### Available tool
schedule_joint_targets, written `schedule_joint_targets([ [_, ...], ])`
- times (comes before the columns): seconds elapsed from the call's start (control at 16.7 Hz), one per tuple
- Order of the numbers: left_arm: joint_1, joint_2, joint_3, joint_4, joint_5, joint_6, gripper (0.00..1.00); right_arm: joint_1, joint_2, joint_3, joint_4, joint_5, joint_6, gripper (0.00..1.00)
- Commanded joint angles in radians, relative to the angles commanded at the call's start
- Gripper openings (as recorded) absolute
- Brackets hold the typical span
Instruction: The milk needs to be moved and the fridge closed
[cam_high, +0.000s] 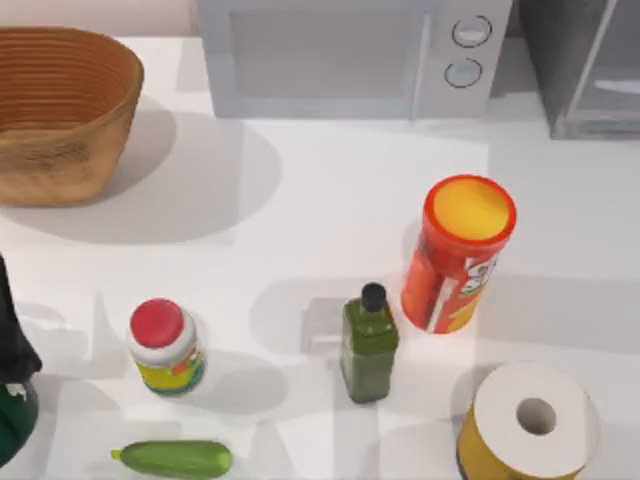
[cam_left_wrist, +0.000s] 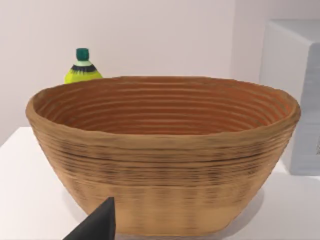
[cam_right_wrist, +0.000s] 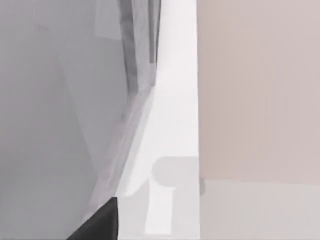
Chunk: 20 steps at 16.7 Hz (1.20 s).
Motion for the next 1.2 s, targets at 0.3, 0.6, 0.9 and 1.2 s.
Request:
schedule_joint_targets([
  [0.3, 0.0, 0.0, 0.0, 0.0, 0.0, 0.0, 1.0, 0.002, -0.009, -0.016, 0.012, 0.009, 0.011, 1.0],
  [0.6, 0.0, 0.0, 0.0, 0.0, 0.0, 0.0, 1.0, 0.2, -0.062, -0.099, 0.116, 0.176, 0.196, 1.0],
  [0.9, 0.0, 0.0, 0.0, 0.0, 0.0, 0.0, 1.0, 0.602, -0.12, -0.184, 0.215, 0.465, 0.387, 1.0],
  [1.2, 0.0, 0.0, 0.0, 0.0, 0.0, 0.0, 1.0, 0.87, -0.191, -0.293, 0.336, 0.688, 0.602, 1.0],
])
